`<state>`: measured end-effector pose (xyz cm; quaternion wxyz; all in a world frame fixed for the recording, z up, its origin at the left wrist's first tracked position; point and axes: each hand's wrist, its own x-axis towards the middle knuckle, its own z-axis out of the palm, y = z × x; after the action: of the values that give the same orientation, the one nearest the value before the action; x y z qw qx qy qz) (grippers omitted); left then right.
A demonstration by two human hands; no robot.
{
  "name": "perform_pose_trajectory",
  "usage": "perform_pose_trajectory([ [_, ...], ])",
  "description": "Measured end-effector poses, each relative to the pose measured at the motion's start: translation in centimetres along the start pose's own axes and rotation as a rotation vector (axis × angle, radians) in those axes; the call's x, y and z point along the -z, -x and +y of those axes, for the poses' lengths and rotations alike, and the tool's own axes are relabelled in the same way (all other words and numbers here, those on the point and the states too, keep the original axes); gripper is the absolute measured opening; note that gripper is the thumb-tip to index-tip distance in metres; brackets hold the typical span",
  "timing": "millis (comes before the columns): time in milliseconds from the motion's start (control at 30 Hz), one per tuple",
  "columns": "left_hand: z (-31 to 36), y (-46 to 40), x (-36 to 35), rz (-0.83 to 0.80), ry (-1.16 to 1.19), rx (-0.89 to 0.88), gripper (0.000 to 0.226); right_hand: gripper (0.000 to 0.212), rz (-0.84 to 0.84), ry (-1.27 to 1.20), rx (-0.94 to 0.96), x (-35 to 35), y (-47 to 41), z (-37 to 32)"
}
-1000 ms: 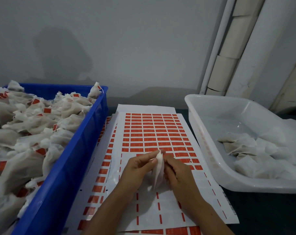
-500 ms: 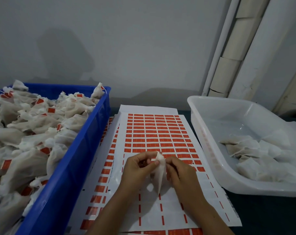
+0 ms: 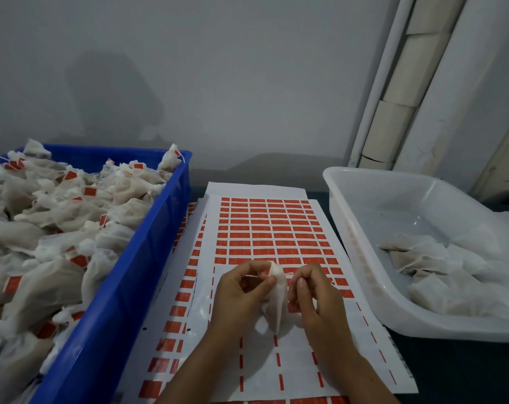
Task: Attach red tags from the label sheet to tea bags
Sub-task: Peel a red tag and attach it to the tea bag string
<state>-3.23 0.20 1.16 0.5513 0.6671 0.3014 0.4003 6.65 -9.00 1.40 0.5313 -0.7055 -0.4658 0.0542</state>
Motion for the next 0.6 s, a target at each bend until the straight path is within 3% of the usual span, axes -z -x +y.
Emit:
perform_pose_trajectory([
  [133, -0.2, -0.1, 0.0, 0.018, 0.012, 0.002, 0.016, 0.012, -0.029, 0.026, 0.008, 0.0, 0.1, 0.1],
  [367, -0.2, -0.2, 0.0, -0.026, 0.019, 0.015, 0.015, 0.033, 0.032, -0.015, -0.099, -0.1, -0.4, 0.3],
  [600, -0.1, -0.1, 0.1, -0.067, 0.057, 0.017, 0.015, 0.012, -0.110, 0.000, -0.127, -0.4, -0.5, 1.3],
])
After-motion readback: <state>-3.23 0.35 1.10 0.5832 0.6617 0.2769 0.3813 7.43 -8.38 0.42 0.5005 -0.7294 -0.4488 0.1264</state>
